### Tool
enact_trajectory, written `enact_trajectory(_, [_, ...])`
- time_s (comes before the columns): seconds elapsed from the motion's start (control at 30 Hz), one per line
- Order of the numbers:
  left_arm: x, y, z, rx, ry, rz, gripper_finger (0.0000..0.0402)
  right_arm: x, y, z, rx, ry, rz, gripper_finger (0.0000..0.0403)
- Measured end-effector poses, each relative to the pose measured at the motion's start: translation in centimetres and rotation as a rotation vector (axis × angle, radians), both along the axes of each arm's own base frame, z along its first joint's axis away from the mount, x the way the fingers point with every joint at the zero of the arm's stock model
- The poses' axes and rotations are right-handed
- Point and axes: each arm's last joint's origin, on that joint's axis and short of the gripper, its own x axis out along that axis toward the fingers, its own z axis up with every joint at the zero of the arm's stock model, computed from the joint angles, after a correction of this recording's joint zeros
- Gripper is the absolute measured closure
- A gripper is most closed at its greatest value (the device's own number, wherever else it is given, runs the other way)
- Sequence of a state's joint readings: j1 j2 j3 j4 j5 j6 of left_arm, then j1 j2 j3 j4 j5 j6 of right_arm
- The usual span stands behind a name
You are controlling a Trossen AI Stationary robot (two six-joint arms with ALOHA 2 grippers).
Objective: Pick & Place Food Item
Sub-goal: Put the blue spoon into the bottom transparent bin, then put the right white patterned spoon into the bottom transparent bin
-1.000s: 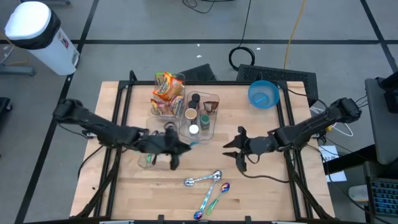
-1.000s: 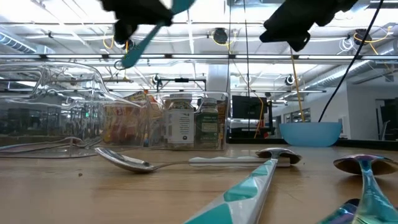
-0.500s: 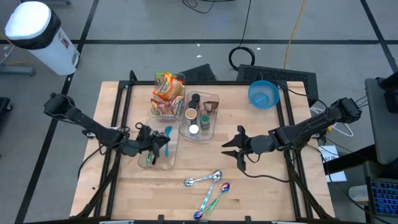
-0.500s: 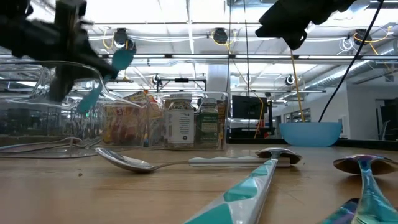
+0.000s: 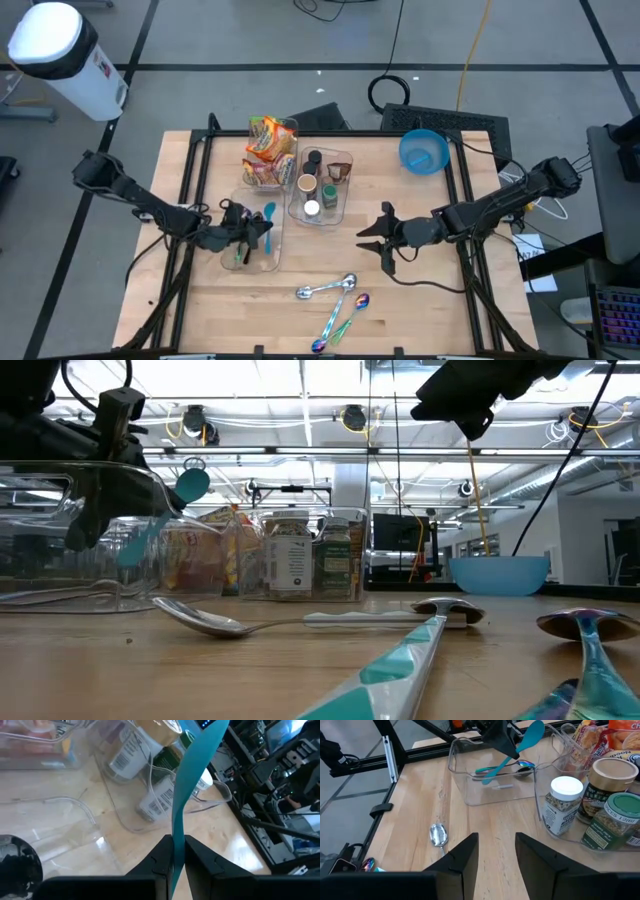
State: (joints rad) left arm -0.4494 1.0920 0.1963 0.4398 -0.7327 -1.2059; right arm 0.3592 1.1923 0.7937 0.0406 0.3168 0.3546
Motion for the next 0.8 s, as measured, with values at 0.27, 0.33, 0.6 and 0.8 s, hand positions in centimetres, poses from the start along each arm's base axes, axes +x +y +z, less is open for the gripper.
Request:
enact_trajectory(0.27, [0.04, -0.04, 0.01, 0.053, 0.023, -0.044, 0.034, 0.0, 0.0, 0.0, 0.0, 0.0, 0.0, 0.0285])
enact_trajectory(0.33, [0.09, -0.1, 0.1, 0.074, 0.024, -0.067, 0.0318, 0.0, 0.0, 0.0, 0.0, 0.0, 0.0, 0.0286])
enact_trajectory(0.6, [0.16, -0.16, 0.24, 0.082, 0.016, -0.086, 0.0205, 0.0, 0.0, 0.0, 0.0, 0.0, 0.0, 0.0288])
enact_trajectory(0.8, [0.16, -0.17, 0.53, 0.073, -0.004, -0.089, 0.0158, 0.0, 0.0, -0.01, 0.0, 0.001, 0.0, 0.0289])
